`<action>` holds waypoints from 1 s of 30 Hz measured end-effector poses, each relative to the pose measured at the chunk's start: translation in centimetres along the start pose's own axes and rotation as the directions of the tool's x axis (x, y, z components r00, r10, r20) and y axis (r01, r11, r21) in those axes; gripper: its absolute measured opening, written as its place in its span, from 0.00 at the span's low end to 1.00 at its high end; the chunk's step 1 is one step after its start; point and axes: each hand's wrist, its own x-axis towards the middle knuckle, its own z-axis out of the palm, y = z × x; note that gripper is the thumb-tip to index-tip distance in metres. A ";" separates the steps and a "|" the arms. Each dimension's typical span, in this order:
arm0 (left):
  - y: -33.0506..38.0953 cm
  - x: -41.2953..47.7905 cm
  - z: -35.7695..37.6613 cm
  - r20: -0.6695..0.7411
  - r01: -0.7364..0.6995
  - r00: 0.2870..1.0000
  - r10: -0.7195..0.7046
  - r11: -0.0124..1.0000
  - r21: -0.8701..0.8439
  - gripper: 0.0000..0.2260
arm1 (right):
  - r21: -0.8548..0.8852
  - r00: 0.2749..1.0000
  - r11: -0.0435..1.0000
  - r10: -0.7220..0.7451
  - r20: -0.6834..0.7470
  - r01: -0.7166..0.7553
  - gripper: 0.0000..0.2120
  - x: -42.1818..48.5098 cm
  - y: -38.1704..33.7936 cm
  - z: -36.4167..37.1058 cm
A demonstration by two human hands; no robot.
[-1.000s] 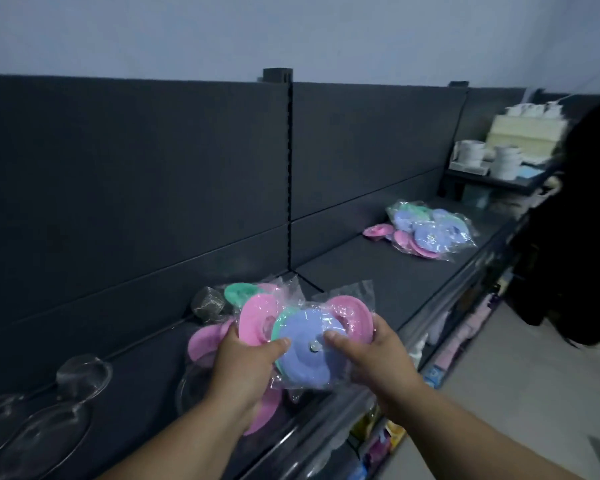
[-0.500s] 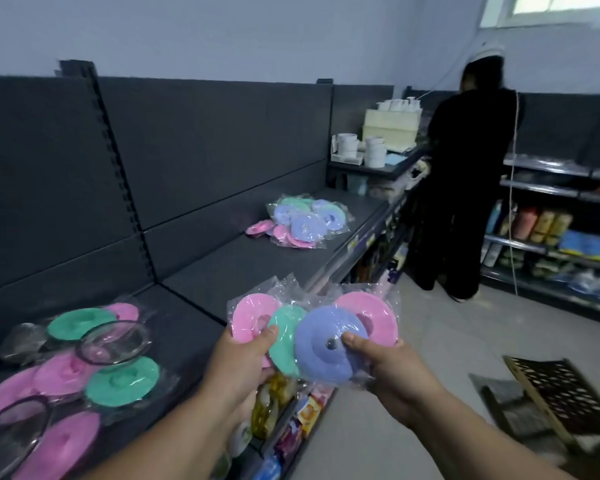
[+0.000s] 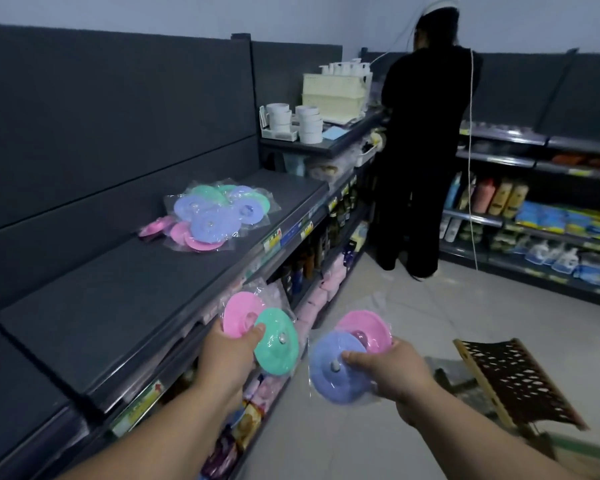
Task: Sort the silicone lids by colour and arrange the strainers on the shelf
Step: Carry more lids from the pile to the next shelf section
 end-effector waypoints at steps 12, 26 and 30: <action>7.7 22.9 4.2 -0.009 -0.065 0.998 0.064 0.994 -0.084 0.09 | -0.104 0.999 0.993 -0.049 -0.001 0.049 0.17 19.8 -12.7 7.5; 13.2 39.3 -0.4 -0.331 -0.199 0.923 0.197 0.980 0.028 0.29 | -0.105 0.902 0.945 -0.256 0.347 0.308 0.30 36.4 -26.5 23.6; 12.2 41.7 -1.1 -0.474 -0.125 0.863 0.175 0.983 0.136 0.35 | -0.177 0.799 0.844 -0.383 0.463 0.507 0.44 40.6 -27.9 27.3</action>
